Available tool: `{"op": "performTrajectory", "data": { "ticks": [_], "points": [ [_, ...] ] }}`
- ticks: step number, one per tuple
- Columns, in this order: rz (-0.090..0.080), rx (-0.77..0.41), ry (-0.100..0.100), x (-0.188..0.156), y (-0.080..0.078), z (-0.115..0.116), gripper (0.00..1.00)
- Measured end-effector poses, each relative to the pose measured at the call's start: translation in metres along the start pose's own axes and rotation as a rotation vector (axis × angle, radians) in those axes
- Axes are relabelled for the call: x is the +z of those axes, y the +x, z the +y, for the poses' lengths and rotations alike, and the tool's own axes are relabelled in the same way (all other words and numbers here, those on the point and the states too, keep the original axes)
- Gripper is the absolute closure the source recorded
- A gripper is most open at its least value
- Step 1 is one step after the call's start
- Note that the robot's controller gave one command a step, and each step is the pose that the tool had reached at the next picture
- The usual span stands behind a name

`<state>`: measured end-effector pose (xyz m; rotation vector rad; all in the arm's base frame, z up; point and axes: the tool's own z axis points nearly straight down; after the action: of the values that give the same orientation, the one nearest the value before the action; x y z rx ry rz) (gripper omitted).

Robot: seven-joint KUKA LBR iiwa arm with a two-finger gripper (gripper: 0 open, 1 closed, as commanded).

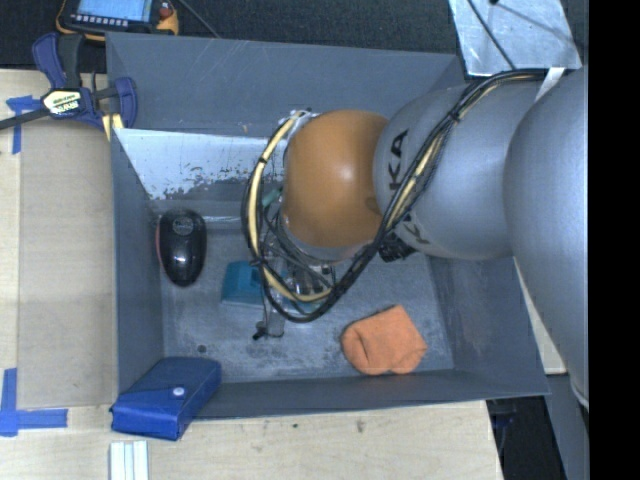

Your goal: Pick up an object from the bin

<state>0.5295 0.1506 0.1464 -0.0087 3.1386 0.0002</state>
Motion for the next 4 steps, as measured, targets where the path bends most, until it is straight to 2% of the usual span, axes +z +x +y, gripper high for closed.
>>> {"op": "performTrajectory", "data": {
  "ticks": [1,2,4],
  "points": [
    [0.000,0.061,-0.003,0.022,-0.006,0.001,0.00],
    [0.000,0.090,0.000,0.074,-0.028,-0.004,1.00],
    [0.002,0.090,0.001,0.073,-0.026,-0.004,1.00]
  ]
}}
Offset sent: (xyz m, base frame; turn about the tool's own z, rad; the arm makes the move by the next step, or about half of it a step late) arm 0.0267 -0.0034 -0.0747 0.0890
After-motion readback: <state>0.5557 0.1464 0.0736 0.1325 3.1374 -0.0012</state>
